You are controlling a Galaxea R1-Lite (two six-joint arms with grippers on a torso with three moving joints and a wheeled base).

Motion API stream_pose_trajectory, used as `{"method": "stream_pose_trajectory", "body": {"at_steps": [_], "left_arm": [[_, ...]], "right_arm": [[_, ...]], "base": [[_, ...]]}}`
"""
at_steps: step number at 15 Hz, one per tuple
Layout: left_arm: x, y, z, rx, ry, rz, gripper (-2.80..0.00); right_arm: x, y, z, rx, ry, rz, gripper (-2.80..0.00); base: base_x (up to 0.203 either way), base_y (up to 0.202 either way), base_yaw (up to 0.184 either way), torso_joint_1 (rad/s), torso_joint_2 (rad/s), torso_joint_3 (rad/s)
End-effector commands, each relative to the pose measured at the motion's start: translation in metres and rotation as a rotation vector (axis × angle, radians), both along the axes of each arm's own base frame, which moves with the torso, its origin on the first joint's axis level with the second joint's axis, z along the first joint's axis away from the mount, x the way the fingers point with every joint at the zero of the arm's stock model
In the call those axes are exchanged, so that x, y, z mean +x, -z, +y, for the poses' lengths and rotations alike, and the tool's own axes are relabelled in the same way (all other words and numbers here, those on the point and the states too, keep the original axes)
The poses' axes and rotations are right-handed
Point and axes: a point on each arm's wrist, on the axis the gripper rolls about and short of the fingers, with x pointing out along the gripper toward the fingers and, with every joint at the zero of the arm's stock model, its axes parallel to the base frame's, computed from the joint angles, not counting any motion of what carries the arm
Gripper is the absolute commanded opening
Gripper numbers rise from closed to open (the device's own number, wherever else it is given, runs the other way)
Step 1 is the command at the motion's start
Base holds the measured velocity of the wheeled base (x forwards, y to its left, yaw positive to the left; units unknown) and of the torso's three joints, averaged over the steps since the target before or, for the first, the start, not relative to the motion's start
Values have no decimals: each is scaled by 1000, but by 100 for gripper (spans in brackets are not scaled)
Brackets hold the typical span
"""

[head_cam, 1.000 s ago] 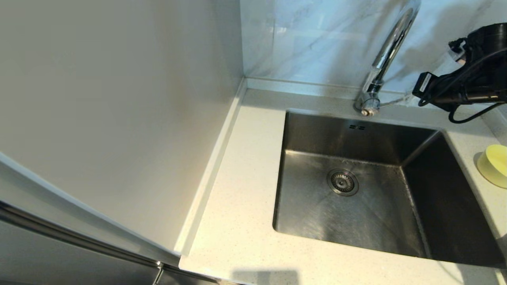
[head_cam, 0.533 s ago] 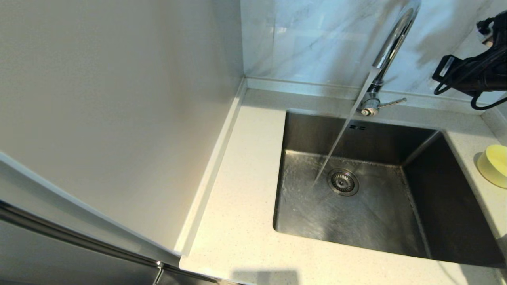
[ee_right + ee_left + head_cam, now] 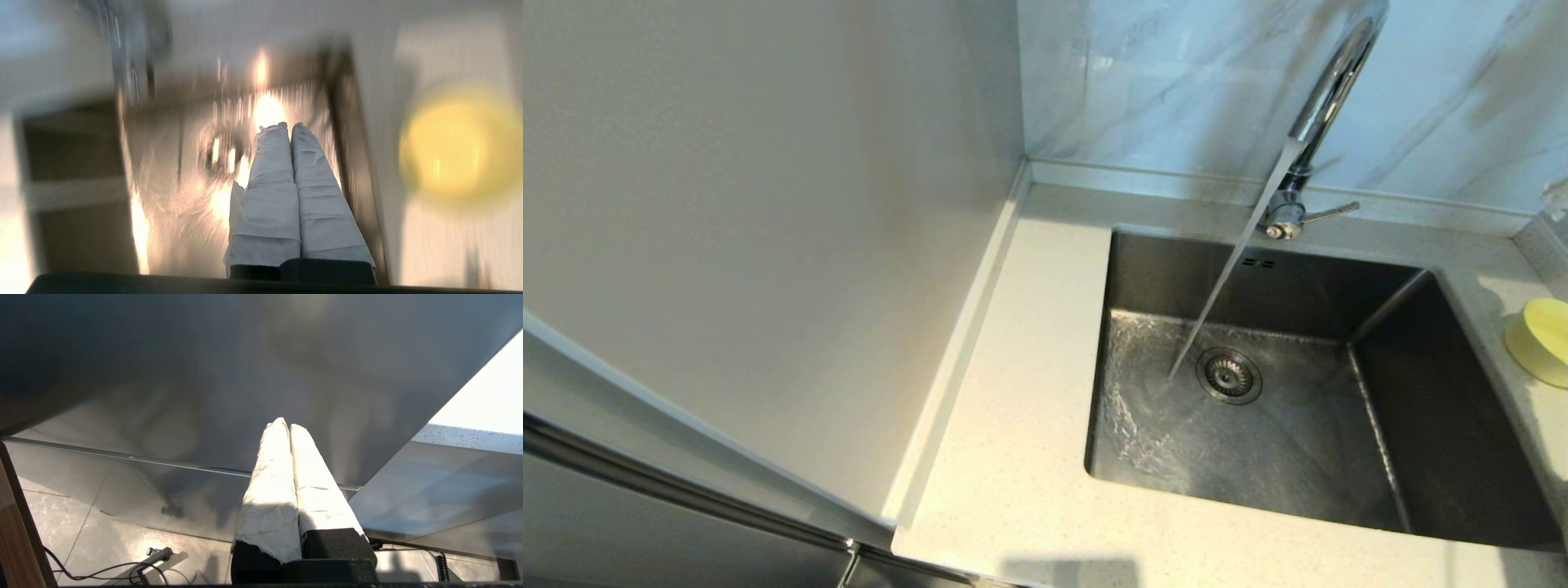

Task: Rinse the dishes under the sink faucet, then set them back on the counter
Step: Turn on the faucet, then pick up the bowl

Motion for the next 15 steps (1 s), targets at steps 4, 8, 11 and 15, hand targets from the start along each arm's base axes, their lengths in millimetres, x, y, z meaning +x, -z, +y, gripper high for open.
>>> {"method": "stream_pose_trajectory", "body": {"at_steps": [4,8,11,15], "left_arm": [[0,0,0,0,-1,0,-280],[0,0,0,0,1,0,-280],[0,0,0,0,-1,0,-280],[0,0,0,0,-1,0,-280]], "right_arm": [[-63,6,6,157,-28,236,-280],[-81,12,1,132,-127,257,-280],[-80,17,1,81,-164,278,-280],[-71,35,-12,-66,-195,322,-280]], "base": [[0,0,0,0,0,0],[0,0,0,0,0,0],[0,0,0,0,0,0],[0,0,0,0,0,0]]}}
